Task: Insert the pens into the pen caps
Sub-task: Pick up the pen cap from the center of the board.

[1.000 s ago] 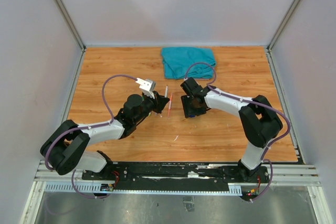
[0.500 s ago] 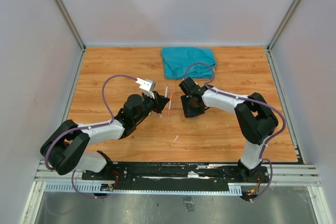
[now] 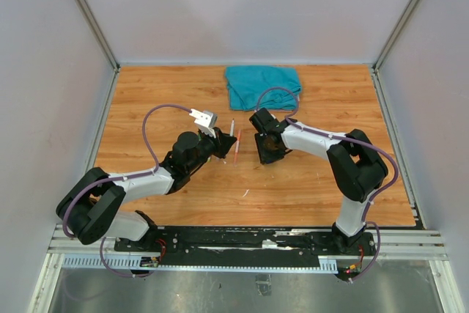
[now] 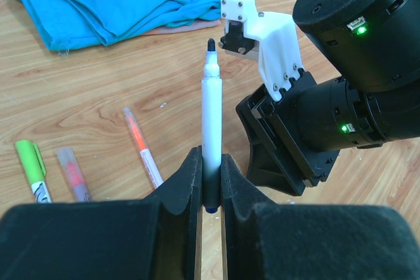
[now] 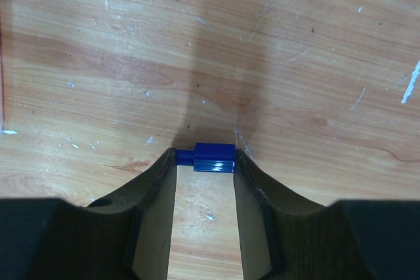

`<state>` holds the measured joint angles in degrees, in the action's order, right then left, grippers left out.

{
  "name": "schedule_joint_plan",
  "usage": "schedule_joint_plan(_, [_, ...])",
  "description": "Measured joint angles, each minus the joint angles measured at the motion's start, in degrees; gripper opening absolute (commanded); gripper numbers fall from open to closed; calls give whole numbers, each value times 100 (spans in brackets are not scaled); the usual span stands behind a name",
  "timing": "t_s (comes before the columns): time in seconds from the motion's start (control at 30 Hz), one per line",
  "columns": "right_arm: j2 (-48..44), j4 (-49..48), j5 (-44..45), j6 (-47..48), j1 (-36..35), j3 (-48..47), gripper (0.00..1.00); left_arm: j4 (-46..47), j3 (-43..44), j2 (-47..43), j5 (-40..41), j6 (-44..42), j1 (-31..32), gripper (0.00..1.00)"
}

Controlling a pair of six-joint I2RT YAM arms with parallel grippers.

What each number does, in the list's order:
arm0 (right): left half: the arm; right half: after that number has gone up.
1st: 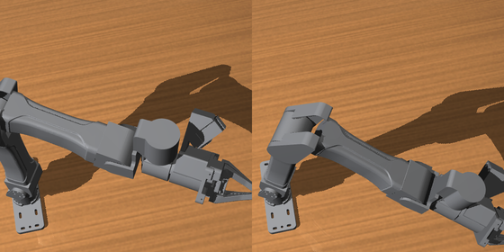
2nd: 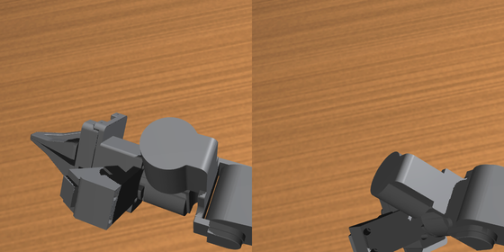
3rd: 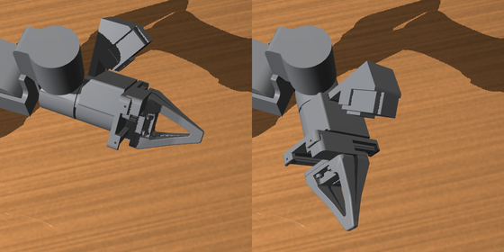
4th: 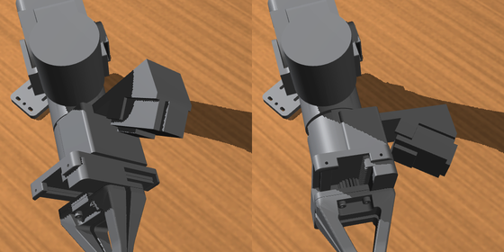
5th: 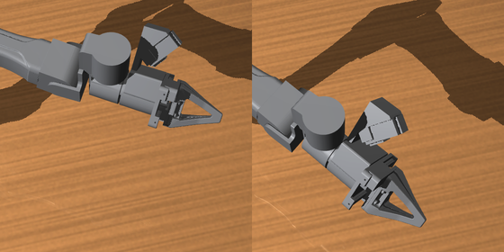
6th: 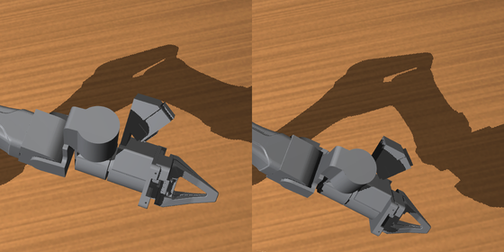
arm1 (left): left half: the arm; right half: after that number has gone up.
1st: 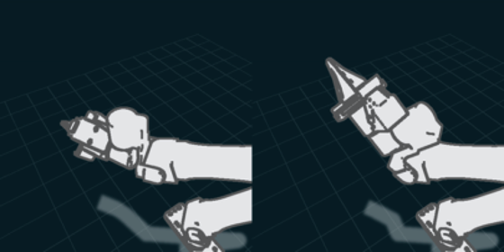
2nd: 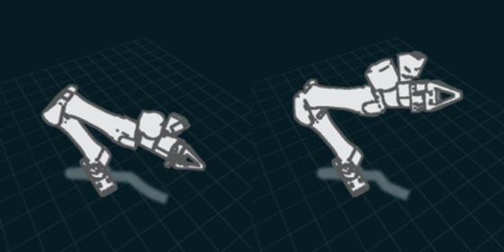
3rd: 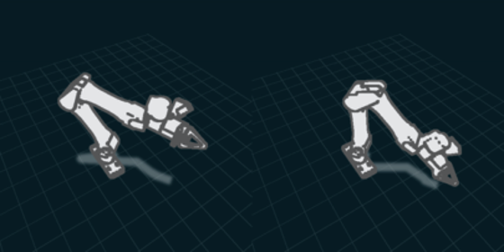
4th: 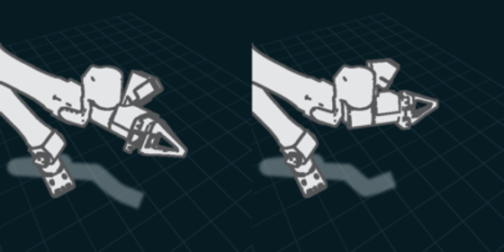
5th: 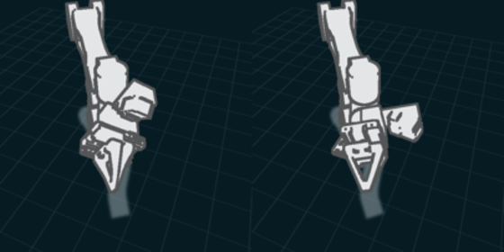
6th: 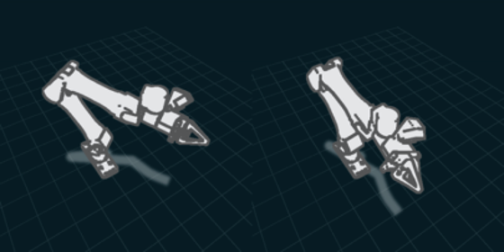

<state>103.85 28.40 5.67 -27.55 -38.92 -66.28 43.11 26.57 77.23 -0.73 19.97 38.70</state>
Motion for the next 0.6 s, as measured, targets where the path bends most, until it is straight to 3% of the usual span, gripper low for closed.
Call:
schedule_joint_plan(0.27, [-175, -192, -227, 710, 2, 208, 25, -2, 0, 0, 13, 2, 0, 1])
schedule_joint_plan(0.6, [-885, -262, -1143, 2472, -376, 739, 23, -39, -111, -308, 485, 50, 0, 0])
